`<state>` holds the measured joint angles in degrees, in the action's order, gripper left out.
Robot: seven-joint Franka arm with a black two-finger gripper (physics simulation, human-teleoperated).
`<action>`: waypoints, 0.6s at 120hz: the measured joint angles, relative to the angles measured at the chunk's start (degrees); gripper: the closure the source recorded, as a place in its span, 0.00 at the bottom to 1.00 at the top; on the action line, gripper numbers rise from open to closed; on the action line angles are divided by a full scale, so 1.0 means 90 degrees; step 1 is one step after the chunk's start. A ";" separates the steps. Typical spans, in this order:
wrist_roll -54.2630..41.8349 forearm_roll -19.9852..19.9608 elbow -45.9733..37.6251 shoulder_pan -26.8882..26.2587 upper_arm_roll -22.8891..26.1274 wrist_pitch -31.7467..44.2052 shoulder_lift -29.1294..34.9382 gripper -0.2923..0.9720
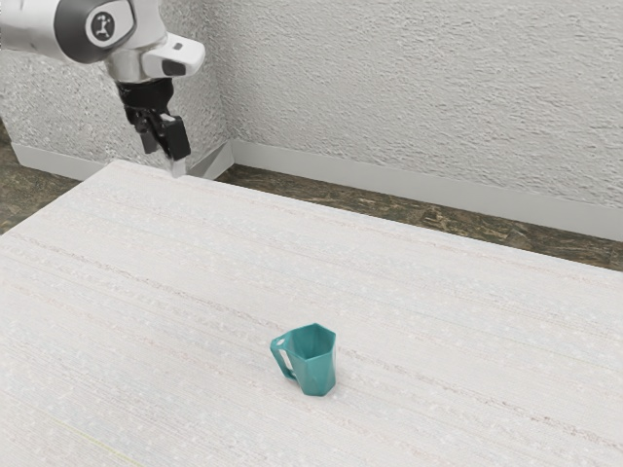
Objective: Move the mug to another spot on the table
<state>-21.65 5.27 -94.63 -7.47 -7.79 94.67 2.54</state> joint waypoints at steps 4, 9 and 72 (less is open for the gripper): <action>0.0210 0.0007 0.0007 -0.0004 0.0012 -0.0055 -0.0008 0.23; 0.0458 0.0014 0.0009 -0.0002 0.0016 -0.0113 -0.0030 0.23; 0.1902 -0.0351 -0.0888 -0.0017 0.0203 0.0588 -0.1192 0.23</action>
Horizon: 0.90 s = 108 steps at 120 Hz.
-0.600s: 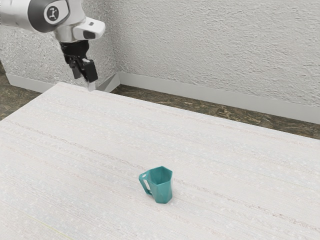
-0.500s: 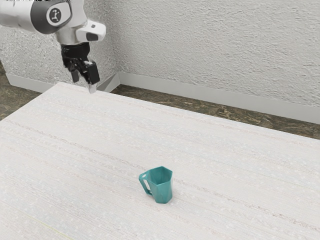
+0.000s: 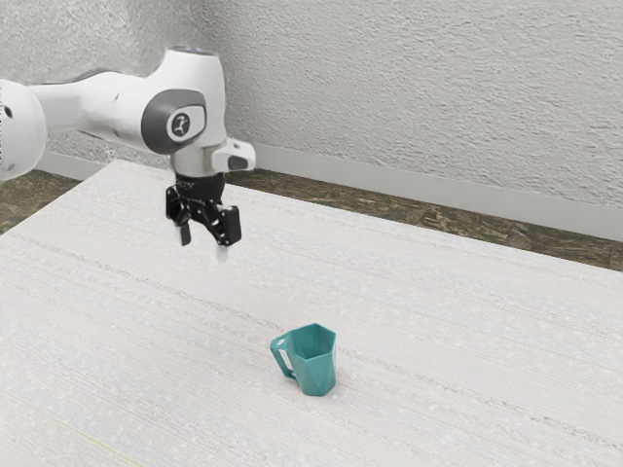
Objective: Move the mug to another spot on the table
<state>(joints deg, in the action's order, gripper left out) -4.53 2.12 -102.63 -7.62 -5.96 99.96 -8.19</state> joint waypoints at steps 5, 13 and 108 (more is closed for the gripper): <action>-0.0090 -0.0080 -0.0167 0.0005 0.0004 0.0143 -0.0016 0.23; -0.0273 -0.0313 -0.0394 0.0017 0.0007 0.0365 -0.0137 0.23; -0.4430 -0.1445 -0.1264 0.0016 0.0648 0.1942 -0.1085 0.24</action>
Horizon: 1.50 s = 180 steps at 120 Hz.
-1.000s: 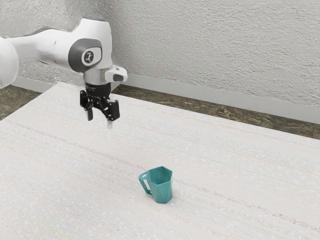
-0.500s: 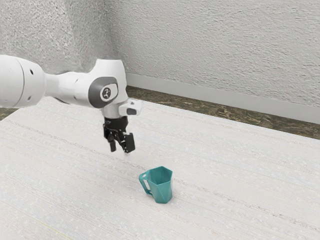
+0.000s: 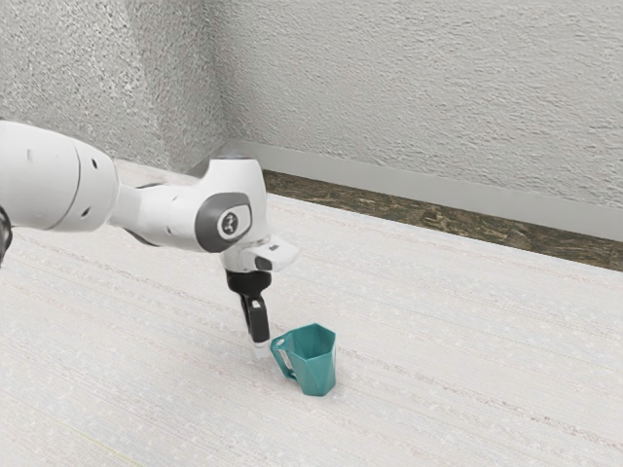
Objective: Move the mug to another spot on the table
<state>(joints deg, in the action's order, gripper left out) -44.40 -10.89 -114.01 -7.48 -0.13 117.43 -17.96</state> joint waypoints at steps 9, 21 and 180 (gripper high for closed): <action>-0.0290 -0.0015 0.0014 0.0002 0.0012 0.0128 -0.0111 0.24; -0.0642 -0.0096 0.0011 0.0002 0.0026 0.0282 -0.0178 0.24; -0.2844 -0.1237 -0.0172 0.0070 0.0336 0.1247 -0.0372 0.40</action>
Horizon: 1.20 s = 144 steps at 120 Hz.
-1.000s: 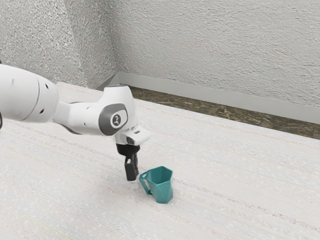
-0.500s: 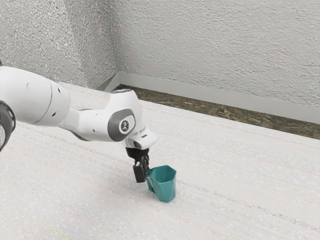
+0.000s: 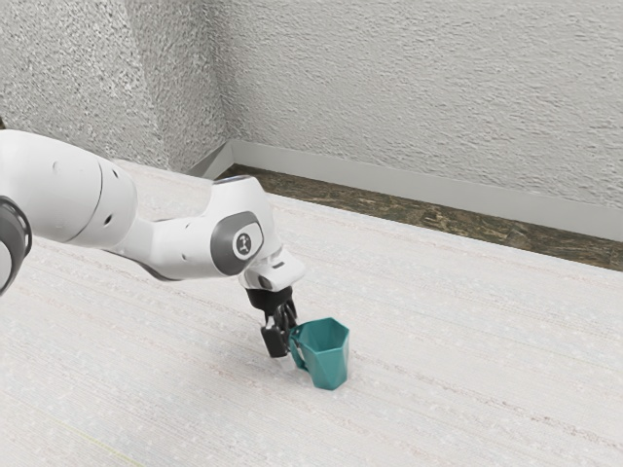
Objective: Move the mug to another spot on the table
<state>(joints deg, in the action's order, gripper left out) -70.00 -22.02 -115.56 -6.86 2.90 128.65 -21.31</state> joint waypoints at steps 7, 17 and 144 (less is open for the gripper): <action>-0.0074 -0.0024 0.0010 0.0001 0.0002 -0.0004 0.0000 0.44; -0.0171 -0.0097 0.0013 0.0000 0.0003 0.0000 -0.0003 0.48; -0.1454 -0.1918 -0.0971 0.0227 -0.0262 0.1831 0.0945 0.80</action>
<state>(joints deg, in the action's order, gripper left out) -83.09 -39.28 -124.30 -4.82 0.53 145.13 -12.81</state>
